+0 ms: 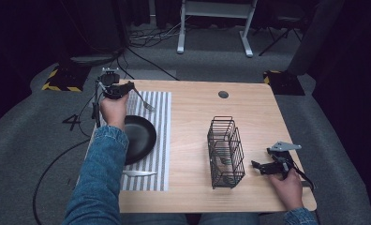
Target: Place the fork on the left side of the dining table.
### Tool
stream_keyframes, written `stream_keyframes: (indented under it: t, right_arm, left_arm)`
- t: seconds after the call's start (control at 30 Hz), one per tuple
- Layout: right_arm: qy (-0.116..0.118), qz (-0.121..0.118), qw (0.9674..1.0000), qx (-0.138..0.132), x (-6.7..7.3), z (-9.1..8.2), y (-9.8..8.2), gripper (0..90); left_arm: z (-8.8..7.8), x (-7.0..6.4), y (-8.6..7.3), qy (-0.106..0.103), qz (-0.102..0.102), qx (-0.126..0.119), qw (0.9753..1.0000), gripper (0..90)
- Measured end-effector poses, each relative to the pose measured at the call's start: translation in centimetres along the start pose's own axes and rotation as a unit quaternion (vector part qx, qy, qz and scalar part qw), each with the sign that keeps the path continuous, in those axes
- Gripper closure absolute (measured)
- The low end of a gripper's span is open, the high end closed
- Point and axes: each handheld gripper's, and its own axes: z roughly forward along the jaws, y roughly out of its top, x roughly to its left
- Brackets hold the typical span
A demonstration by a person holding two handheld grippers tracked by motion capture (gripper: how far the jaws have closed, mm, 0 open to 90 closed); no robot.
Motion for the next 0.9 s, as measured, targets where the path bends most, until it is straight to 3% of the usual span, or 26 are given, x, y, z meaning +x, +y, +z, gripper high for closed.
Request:
stream_keyframes:
  t: [0.37, 0.6, 0.9]
  right_arm:
    - [0.000, 0.000, 1.0000, 0.000, 0.0, 0.0, 0.0, 3.7]
    - [0.000, 0.000, 1.0000, 0.000, 0.0, 0.0, 0.0, 3.7]
    - [0.000, 0.001, 1.0000, 0.000, 0.0, 0.0, 0.0, 4.0]
  left_arm:
    - [0.2, 0.6, -0.2, -0.002, -0.012, 0.000, 0.9999, 85.6]
    - [0.4, 1.8, -0.2, 0.010, -0.016, -0.001, 0.9998, 71.2]
    - [0.7, 3.0, -0.4, 0.024, -0.021, 0.004, 0.9995, 63.8]
